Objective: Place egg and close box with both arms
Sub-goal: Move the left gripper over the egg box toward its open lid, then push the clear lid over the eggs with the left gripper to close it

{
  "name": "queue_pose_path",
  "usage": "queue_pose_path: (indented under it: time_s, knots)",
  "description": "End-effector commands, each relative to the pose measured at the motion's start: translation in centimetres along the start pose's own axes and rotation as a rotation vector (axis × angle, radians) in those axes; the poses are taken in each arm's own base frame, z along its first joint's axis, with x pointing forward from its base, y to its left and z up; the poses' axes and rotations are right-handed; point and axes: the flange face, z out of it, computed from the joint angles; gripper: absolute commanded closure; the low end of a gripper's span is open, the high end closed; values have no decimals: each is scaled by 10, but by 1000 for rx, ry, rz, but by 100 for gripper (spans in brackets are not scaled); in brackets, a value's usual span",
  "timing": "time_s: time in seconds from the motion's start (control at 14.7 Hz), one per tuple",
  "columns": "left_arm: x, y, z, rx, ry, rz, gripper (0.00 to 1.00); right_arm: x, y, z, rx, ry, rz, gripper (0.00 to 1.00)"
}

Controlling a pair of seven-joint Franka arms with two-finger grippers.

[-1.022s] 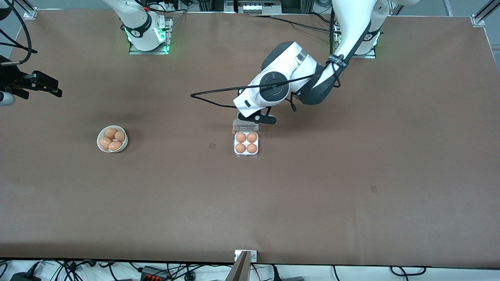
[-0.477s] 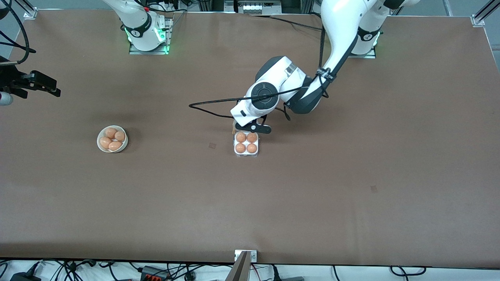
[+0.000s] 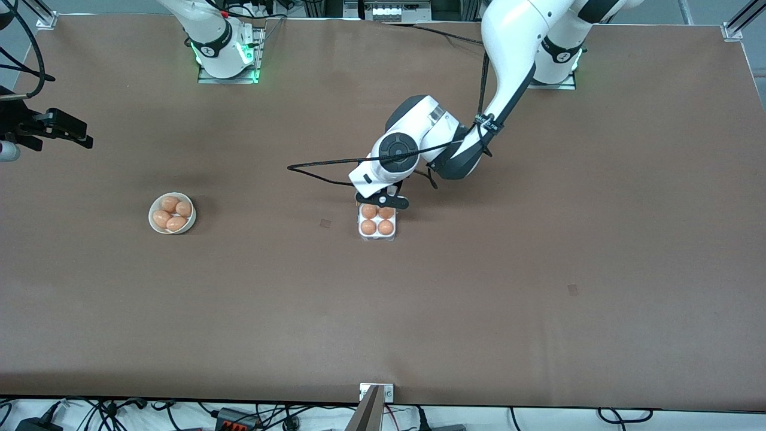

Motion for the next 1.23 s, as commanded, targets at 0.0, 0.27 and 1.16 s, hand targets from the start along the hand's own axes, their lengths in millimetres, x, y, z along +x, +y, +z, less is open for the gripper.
queue_pose_path:
  time_s: [0.0,0.27,1.16]
  knots:
    - [5,5,5,24,23,19,87,0,-1,-4,17,-3,8,0]
    - [9,4,13,19,27,17,87,0,-1,-4,17,-3,8,0]
    - [30,-6,-18,-21,88,-2,87,1,-1,-4,17,-1,8,0]
